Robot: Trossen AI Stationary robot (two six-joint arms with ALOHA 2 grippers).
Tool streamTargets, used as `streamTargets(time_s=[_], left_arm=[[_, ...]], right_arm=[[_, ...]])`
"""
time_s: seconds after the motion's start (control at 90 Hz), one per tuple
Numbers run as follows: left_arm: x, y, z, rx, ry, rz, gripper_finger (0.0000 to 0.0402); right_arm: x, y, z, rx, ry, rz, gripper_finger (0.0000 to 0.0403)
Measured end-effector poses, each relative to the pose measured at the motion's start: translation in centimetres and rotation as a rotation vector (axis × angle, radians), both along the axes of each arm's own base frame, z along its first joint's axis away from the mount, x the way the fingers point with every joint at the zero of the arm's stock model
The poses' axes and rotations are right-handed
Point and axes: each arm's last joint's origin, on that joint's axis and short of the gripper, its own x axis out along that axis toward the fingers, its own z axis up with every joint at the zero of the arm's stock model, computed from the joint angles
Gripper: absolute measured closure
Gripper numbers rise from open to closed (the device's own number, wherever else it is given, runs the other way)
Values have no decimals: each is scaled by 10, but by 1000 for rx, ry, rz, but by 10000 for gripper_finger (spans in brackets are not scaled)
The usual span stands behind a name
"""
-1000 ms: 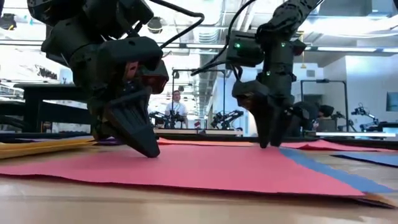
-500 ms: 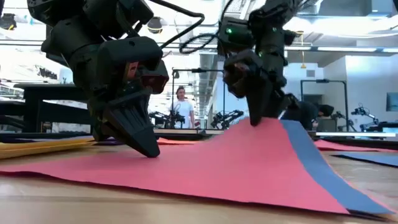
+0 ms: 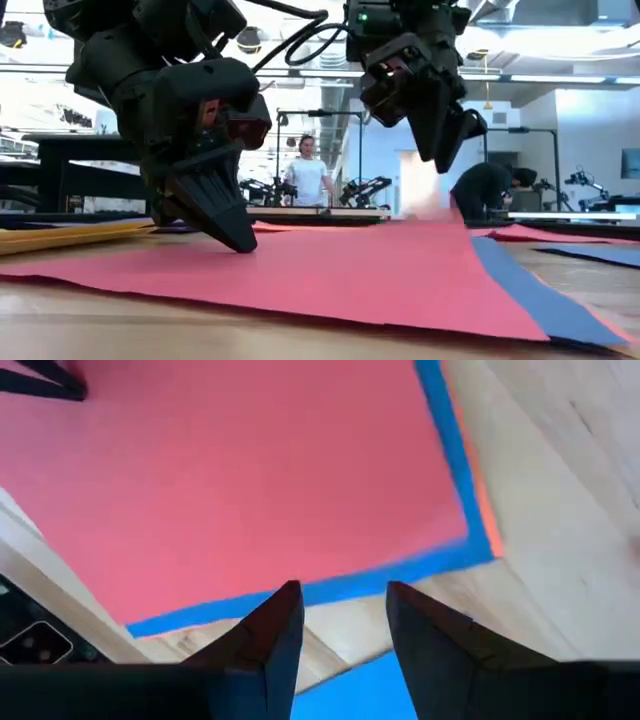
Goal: Organize paper
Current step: Stack the pink paper on top of the other pink paper
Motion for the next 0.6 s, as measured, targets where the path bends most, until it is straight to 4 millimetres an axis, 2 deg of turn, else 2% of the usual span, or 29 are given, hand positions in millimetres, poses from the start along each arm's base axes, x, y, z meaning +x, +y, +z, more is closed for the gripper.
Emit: streamTargets(time_s=[0.133,0.267,0.5,0.6], left_arm=[[0,0,0,2,0,-3,402],[0,0,0,-2,0,0,402],[-2,-4,0,-6,8,0,402],[-2,-4,0,-4,7,-1,402]], right_arm=[[9,6,-3,-1,-60,7,265],[8,10,-15,-69,12,25,265],[-11,25,-57,-68,164,-22,265],[-13,30,-70,-58,136,-79,265]])
